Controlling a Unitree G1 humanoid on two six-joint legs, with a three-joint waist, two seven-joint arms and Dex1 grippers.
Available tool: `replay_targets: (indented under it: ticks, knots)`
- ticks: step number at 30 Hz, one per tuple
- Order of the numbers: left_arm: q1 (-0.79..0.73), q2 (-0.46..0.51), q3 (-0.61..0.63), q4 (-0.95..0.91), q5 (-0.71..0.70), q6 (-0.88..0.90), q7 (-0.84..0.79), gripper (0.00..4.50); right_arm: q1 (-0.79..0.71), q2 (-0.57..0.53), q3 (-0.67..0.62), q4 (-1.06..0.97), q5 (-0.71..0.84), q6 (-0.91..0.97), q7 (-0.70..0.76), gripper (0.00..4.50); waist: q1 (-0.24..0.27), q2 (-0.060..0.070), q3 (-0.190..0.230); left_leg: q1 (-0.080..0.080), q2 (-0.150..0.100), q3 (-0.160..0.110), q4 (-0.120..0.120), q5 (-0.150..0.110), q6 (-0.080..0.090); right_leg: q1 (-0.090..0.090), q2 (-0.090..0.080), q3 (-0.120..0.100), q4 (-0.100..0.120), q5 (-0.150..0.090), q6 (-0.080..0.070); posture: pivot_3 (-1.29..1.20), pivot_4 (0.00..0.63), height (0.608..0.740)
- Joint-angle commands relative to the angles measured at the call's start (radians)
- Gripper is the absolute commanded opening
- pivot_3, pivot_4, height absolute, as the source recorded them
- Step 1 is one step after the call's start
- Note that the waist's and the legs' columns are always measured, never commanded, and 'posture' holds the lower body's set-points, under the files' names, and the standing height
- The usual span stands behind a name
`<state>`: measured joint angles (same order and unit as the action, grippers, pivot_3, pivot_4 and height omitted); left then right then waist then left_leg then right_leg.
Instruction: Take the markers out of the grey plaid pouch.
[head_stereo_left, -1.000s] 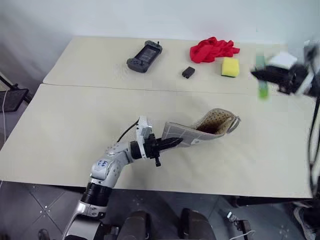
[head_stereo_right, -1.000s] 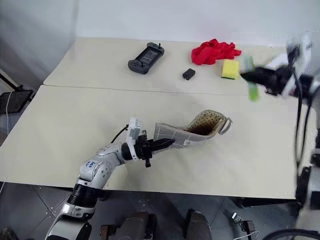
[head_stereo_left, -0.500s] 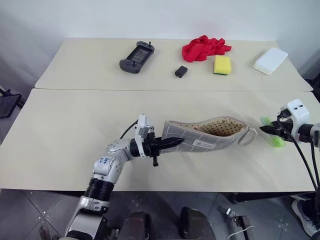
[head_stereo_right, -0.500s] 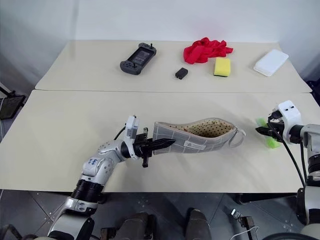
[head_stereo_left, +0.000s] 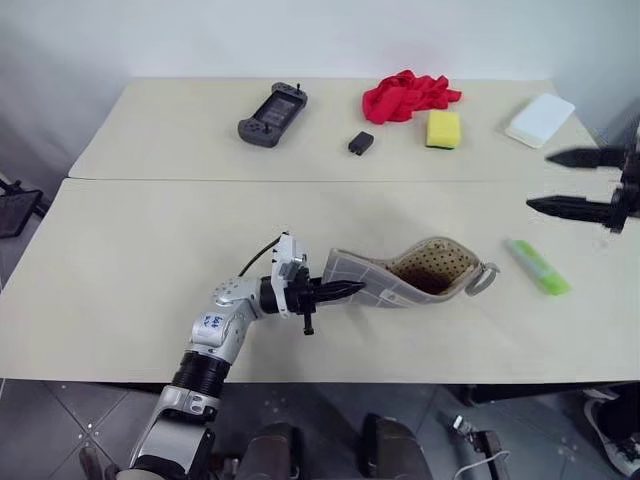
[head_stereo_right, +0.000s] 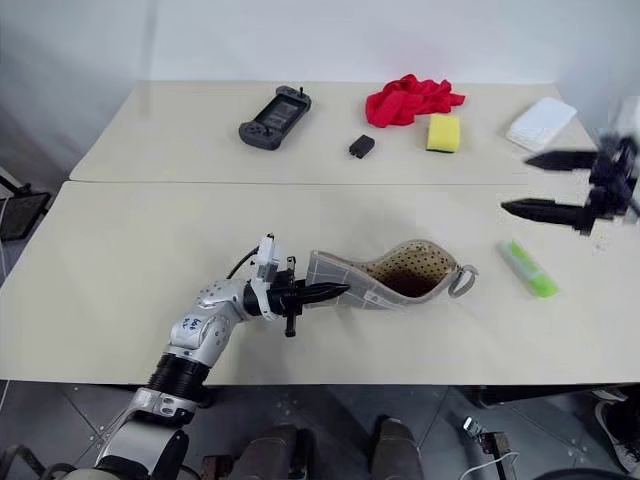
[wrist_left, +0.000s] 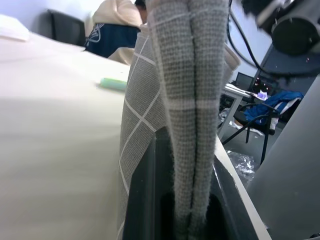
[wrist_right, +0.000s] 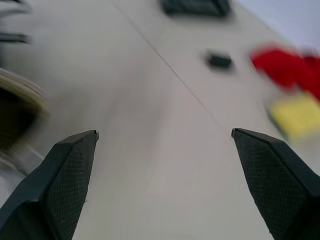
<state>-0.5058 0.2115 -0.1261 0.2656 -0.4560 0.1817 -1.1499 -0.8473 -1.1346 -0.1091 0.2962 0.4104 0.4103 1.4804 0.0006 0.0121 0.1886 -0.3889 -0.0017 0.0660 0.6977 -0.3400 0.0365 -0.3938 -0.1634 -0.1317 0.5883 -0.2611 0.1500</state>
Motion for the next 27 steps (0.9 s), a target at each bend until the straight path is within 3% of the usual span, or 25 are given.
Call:
replay_targets:
  ticks: [1,4,14,27]
  knots:
    - [-0.016,-0.005,0.007,0.017,0.018,-0.048,-0.010,0.00,-0.017,0.027,0.053,-0.104,0.025,0.056,0.033,4.47,0.002,-0.001,0.000,0.000,0.000,0.000,0.000,0.000,0.000,0.000,0.000,0.000,0.000,0.000,0.000,0.00,0.150,0.740]
    - [-0.023,-0.014,0.005,0.038,0.027,-0.068,-0.008,0.00,-0.021,0.074,0.126,-0.205,0.032,0.076,0.062,3.89,0.012,-0.001,0.000,-0.001,0.000,-0.001,0.001,0.000,0.001,0.000,-0.002,0.000,0.001,0.000,0.000,0.00,0.150,0.740]
    - [-0.007,-0.018,0.001,0.044,0.039,-0.082,-0.003,0.00,0.007,0.153,0.237,-0.381,0.024,0.060,0.058,0.56,0.023,-0.001,0.000,-0.002,-0.003,-0.001,0.001,0.000,0.001,-0.001,-0.002,-0.001,0.001,0.000,0.000,0.00,0.150,0.740]
    - [-0.008,-0.026,-0.003,0.045,0.041,-0.080,0.005,0.00,-0.023,0.175,0.436,-0.468,-0.147,0.123,0.028,0.56,0.023,-0.001,0.000,-0.002,-0.003,-0.001,0.002,0.000,0.001,-0.001,-0.001,-0.001,0.001,0.000,0.000,0.00,0.150,0.740]
